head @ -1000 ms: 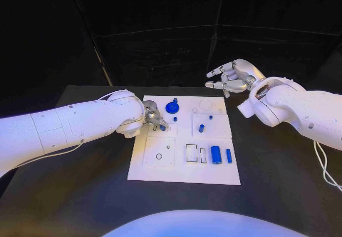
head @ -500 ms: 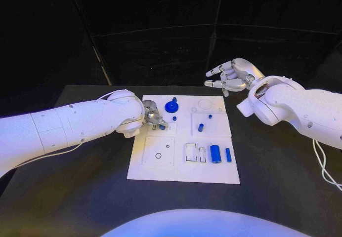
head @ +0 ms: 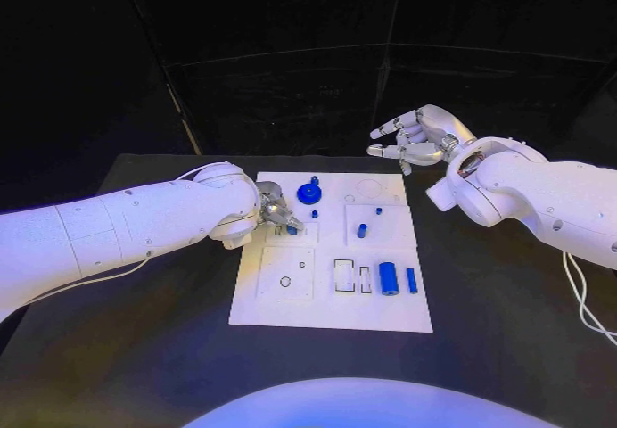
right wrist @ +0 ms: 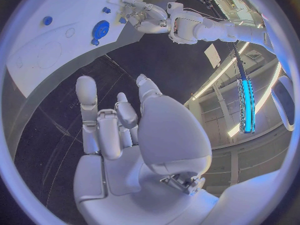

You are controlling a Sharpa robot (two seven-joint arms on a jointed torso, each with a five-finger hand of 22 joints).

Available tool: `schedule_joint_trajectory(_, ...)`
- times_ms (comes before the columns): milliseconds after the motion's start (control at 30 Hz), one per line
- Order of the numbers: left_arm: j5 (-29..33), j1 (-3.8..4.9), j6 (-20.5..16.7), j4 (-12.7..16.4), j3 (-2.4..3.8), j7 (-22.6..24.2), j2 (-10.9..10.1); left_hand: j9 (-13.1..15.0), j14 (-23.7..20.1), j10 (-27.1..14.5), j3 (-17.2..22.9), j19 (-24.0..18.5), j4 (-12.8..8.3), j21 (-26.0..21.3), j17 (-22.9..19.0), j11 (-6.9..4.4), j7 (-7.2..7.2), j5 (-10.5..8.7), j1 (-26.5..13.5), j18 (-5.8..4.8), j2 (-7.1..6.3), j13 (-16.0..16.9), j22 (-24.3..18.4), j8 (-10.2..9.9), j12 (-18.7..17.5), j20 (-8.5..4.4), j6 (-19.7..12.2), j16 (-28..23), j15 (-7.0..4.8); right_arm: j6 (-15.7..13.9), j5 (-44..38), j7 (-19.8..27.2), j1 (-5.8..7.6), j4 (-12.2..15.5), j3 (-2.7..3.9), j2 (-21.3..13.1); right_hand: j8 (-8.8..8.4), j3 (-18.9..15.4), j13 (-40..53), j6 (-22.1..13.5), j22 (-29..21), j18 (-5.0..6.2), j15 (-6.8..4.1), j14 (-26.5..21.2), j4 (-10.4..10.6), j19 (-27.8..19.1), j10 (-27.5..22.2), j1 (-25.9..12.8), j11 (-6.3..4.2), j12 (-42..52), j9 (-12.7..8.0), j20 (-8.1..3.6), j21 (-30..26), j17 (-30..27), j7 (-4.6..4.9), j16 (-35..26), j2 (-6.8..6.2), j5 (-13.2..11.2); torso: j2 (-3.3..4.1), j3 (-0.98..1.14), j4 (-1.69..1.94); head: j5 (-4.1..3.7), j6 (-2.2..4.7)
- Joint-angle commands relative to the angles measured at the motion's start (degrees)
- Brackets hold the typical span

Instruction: Assemble the parts on the task board

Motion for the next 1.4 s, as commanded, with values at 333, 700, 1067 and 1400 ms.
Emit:
schedule_joint_trajectory(333,-0.3,0.04,0.4,0.2,0.02,-0.4,0.2,-0.1,5.8,0.6,-3.6,1.6,2.0,0.7,15.1,-0.07,-0.15,-0.04,-1.0,-1.00,0.43,0.3,0.9,0.4,0.5,-0.37,0.7,0.2,-0.48,0.3,0.0,0.4,0.09,-0.1,0.05,0.1,0.31,-0.5,0.0,0.1,-0.1,0.58,-0.40,2.5,0.1,-0.1,-0.2,-0.7,-0.04,-0.2,-0.1,-0.07,-0.3,-0.1,-0.11,-0.2,-0.04,-0.5,-0.01,0.02,0.02,-0.16,-0.02)
schedule_joint_trajectory(700,-0.3,0.12,0.6,0.6,0.04,-0.5,0.0,-0.1,5.8,0.8,-4.4,1.7,2.3,1.0,15.1,-0.12,-0.20,-0.03,-0.9,-1.07,0.49,0.6,1.3,0.5,0.7,-0.40,0.9,0.2,-0.52,0.3,0.0,0.4,0.09,-0.2,0.05,0.1,0.33,-0.6,0.0,0.1,-0.1,0.57,-0.39,2.5,0.2,-0.1,-0.2,-0.9,-0.03,-0.2,-0.1,-0.07,-0.3,-0.1,-0.11,-0.3,-0.01,-0.5,-0.02,0.01,0.02,-0.13,0.03)
schedule_joint_trajectory(1067,-0.3,0.29,0.7,0.6,0.07,-0.5,-0.1,-0.1,5.8,0.8,-4.6,1.7,2.4,1.1,15.1,-0.13,-0.21,-0.03,-0.9,-1.09,0.54,0.6,1.4,0.5,0.7,-0.40,0.9,0.2,-0.53,0.4,0.0,0.5,0.09,-0.4,0.05,0.3,0.34,-0.7,0.0,0.1,-0.2,0.59,-0.39,2.5,0.3,-0.1,-0.2,-1.0,-0.03,-0.2,-0.1,-0.07,-0.4,-0.1,-0.11,-0.3,0.01,-0.5,-0.04,0.00,0.00,-0.11,0.07)
schedule_joint_trajectory(1400,-0.8,0.73,2.1,1.4,1.48,-0.8,-1.1,-0.1,5.8,-0.1,-9.4,1.3,4.2,0.1,15.1,-0.01,-0.07,-0.62,-1.5,-0.83,-0.72,-0.8,0.2,0.4,-0.4,-0.41,0.2,0.2,-0.49,0.5,0.0,0.5,0.08,-0.9,0.05,0.4,0.36,-0.9,-0.1,0.1,-0.3,0.59,-0.39,2.5,0.5,-0.2,-0.2,-1.2,-0.02,-0.2,-0.1,-0.07,-0.4,-0.1,-0.10,-0.3,0.04,-0.6,0.03,-0.07,0.05,-0.25,0.24)
